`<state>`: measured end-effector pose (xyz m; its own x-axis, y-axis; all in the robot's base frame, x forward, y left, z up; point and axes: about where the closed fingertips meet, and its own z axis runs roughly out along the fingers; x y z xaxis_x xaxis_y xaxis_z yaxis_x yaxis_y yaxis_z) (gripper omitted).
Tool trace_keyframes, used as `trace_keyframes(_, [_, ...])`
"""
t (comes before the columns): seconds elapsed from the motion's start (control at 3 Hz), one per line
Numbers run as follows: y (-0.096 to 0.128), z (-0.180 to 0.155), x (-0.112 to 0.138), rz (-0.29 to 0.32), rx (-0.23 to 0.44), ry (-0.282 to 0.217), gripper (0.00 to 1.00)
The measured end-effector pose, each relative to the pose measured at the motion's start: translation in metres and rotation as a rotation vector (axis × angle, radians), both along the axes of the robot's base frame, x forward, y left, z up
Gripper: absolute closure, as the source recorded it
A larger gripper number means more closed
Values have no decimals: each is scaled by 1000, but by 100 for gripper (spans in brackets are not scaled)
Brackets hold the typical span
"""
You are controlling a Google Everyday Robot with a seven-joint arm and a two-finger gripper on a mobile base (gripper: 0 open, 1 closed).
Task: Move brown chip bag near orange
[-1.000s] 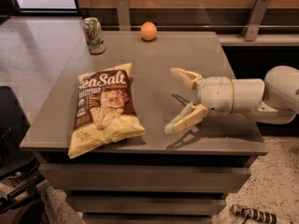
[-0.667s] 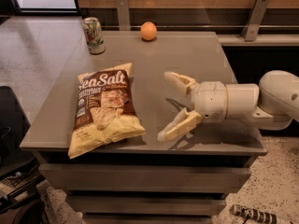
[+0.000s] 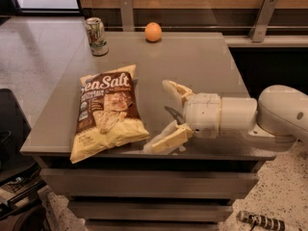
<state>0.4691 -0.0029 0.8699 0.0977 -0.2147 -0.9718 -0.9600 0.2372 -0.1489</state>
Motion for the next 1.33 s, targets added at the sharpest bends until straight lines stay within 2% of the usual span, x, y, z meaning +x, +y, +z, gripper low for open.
trace_keyframes(0.67, [29,-3,-10,-121,35,-8,0])
trace_keyframes(1.0, [48,-10,-14,-128,74,-6,0])
trace_keyframes(1.33, [67,-10,-16,-123,75,-20,0])
